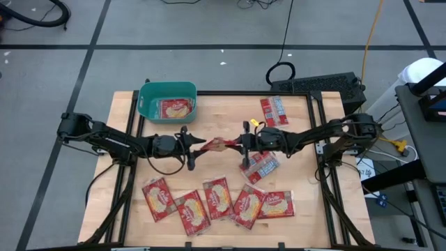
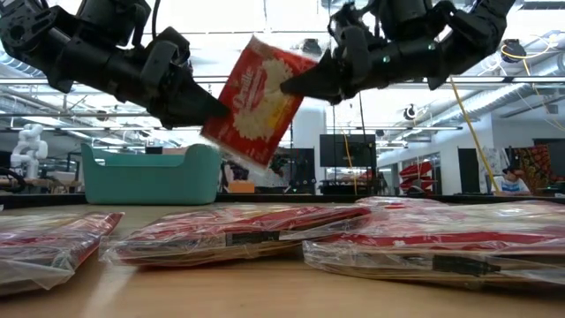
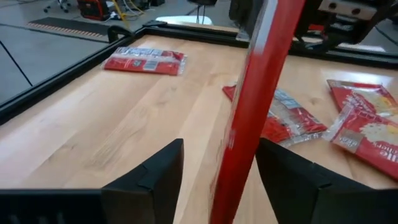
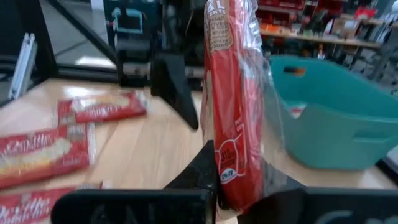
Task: Sort popcorn bags into baskets
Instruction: Put the red popcorn bag into the green bin
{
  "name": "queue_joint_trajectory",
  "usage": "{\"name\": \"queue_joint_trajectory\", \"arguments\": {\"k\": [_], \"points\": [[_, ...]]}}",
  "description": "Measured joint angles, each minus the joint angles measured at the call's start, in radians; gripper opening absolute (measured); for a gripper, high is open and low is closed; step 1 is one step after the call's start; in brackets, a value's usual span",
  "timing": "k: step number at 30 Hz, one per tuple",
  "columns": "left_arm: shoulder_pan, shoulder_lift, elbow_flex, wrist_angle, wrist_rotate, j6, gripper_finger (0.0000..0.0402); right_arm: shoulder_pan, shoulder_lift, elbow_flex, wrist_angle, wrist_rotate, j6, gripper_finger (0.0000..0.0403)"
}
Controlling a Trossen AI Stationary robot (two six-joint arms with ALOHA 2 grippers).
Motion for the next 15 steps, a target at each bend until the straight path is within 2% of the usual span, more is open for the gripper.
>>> {"name": "queue_joint_trajectory", "arguments": {"k": [6,15], "points": [[-0.004,0.000,0.000,0.012,0.000,-0.013,0.0222,0.006,-0.040,0.000,-0.015,-0.002,-0.018,0.0013],[-0.027,0.000,0.000,0.150,0.034,0.067,0.0195,0.018,-0.039,-0.001,0.136,-0.005,0.002,0.0013]]}}
